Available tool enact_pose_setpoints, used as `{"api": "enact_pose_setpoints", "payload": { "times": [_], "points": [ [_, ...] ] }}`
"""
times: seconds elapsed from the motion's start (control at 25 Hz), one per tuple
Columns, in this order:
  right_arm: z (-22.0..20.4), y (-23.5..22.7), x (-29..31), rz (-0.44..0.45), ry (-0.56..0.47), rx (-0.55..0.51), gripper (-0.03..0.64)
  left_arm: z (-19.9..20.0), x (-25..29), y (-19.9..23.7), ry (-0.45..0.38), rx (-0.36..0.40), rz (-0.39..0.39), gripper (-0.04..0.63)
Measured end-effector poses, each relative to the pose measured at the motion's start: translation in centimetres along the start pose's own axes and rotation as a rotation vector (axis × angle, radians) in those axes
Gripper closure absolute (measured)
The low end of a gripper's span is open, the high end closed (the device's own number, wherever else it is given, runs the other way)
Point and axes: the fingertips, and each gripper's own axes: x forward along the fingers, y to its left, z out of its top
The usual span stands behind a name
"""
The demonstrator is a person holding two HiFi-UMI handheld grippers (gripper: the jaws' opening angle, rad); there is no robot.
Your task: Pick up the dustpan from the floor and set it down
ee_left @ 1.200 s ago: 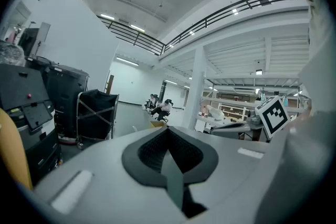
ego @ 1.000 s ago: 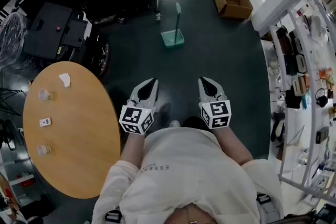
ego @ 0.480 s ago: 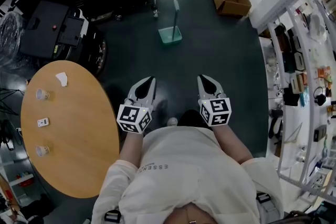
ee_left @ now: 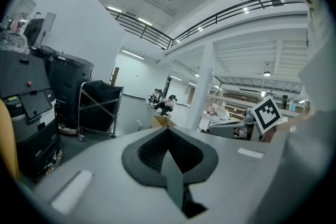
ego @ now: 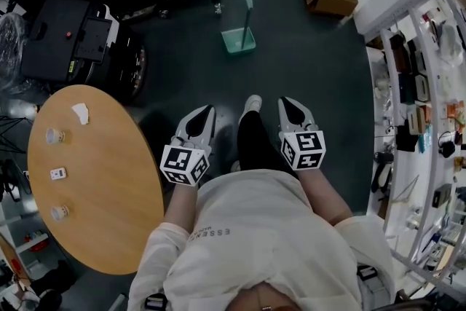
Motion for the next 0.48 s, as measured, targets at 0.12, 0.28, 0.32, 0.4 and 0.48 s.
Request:
{"api": "enact_pose_setpoints", "payload": {
  "times": [0.12,0.28,0.32,0.4,0.48],
  "points": [
    [1.0,-1.5,4.2,0.03,0.029,-0.004,0.626,0.7,3.1,2.4,0.006,-0.013,0.031,0.58],
    [3.2,-3.9,10.7,0.055,0.046,-0.022,0.626,2.7,8.8,6.8,0.013,-0.031,0.067,0.58],
    [3.9,-4.8,12.5,0.058,0.052,-0.017,0.626,3.4,10.5,8.0,0.014,-0.036,0.073,0.58],
    [5.0,-6.5,15.9,0.078,0.071,0.012,0.626,4.8,13.9,9.7,0.021,-0.04,0.084,0.58],
    [6.5,-8.1,19.0,0.101,0.083,0.033,0.626,6.6,17.2,11.0,0.028,-0.025,0.087,0.58]
  ]
}}
